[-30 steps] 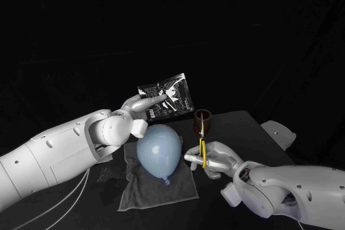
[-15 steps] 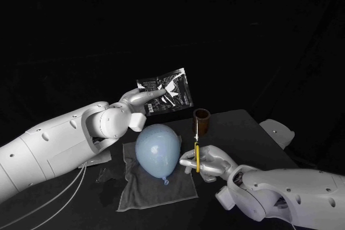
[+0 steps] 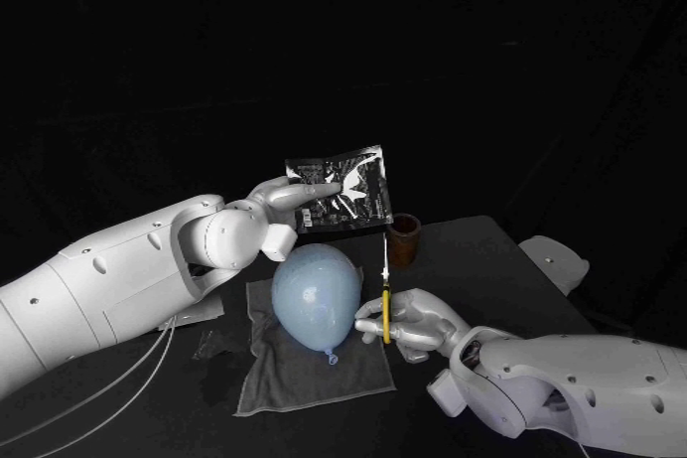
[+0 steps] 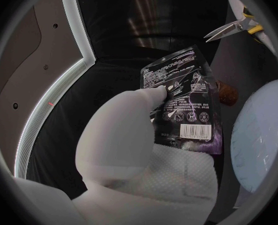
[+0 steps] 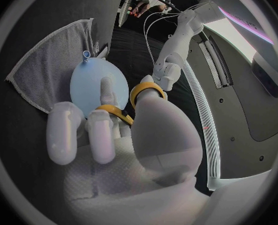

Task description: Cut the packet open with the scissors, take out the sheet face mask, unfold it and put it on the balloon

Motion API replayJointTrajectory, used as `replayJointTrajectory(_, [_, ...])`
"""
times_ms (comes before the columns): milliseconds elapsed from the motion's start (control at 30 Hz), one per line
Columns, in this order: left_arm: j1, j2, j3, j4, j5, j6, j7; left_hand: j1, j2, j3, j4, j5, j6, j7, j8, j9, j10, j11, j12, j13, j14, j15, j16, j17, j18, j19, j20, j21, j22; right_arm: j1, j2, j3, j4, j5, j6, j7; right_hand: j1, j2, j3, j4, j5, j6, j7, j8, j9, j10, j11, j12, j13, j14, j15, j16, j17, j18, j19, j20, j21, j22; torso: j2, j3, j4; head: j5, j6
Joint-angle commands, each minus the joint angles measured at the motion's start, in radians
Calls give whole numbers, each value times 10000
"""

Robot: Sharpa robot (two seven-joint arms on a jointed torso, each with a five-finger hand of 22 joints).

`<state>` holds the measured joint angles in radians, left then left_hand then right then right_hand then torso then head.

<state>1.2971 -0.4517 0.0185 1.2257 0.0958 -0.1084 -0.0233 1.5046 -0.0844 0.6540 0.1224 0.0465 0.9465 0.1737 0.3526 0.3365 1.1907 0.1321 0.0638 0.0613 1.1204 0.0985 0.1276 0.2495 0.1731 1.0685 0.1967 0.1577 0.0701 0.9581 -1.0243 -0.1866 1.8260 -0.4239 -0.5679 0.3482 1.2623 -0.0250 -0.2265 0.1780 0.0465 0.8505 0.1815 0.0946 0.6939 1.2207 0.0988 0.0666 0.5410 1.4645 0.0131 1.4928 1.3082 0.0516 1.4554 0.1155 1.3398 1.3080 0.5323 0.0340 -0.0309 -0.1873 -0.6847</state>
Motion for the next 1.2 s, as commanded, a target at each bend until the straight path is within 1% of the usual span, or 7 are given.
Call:
replayJointTrajectory(33, [22, 33, -3, -26, -229, 340, -319, -17, 79, 89, -11, 33, 10, 93, 40, 917, 47, -16, -11, 12, 64, -16, -66, 9, 107, 93, 0, 61, 11, -7, -36, 26, 76, -452, -32, -221, 83, 80, -287, 55, 14, -239, 54, -76, 4, -290, 92, -40, -284, 777, 142, -1, 1428, 33, -38, 115, -92, 1864, 13, 1, -9, -13, -23])
replayJointTrajectory(133, [20, 29, -12, -52, -237, 385, -337, -24, 80, 95, -14, 33, 11, 92, 41, 919, 49, -16, -11, 12, 66, -17, -66, 10, 108, 95, -1, 62, 12, -7, -76, 46, 119, -465, -15, -269, 100, 102, -402, 81, 16, -294, 82, -73, 16, -360, 110, -39, -390, 776, 164, 5, 1429, 39, -49, 139, -110, 1855, 15, 6, -15, -12, -49])
replayJointTrajectory(333, [17, 22, -21, -64, -241, 532, -349, -50, 80, 113, -25, 32, 12, 91, 45, 925, 55, -17, -10, 13, 74, -19, -64, 15, 108, 102, -2, 67, 13, -7, -137, 75, 148, -444, 14, -319, 105, 137, -472, 107, 16, -305, 85, -55, 29, -375, 115, -30, -453, 775, 172, 6, 1425, 40, -49, 152, -109, 1854, 1, 10, -16, 9, -103])
replayJointTrajectory(533, [12, -7, -24, -57, -233, 626, -324, -68, 83, 123, -30, 31, 13, 91, 47, 930, 59, -18, -10, 13, 79, -19, -63, 18, 109, 108, -3, 71, 14, -7, -149, 96, 136, -411, 79, -348, 125, 179, -524, 121, 17, -290, 81, -23, 46, -378, 115, -22, -505, 774, 173, 7, 1421, 42, -51, 159, -111, 1852, -7, 15, -19, -4, -91])
replayJointTrajectory(933, [-13, -100, -22, 13, -104, 720, -61, -110, 92, 144, -39, 29, 13, 94, 53, 940, 69, -19, -9, 14, 89, -20, -61, 25, 110, 123, -5, 80, 15, -6, -168, 112, 57, -175, 396, -467, 94, 265, -782, 230, 16, -354, 100, 37, 88, -450, 136, -29, -717, 764, 190, -3, 1390, 56, -81, 178, -160, 1830, 11, 2, -18, 2, -75])
replayJointTrajectory(1200, [-22, -168, -22, 16, -72, 799, -38, -133, 95, 151, -43, 30, 12, 95, 56, 946, 73, -18, -9, 14, 93, -20, -61, 28, 109, 128, -4, 83, 15, -6, -200, 117, 87, -134, 486, -482, 91, 282, -839, 255, 17, -379, 108, 47, 97, -478, 144, -31, -771, 761, 197, -5, 1382, 62, -97, 185, -187, 1820, -7, 11, -4, 18, -88])
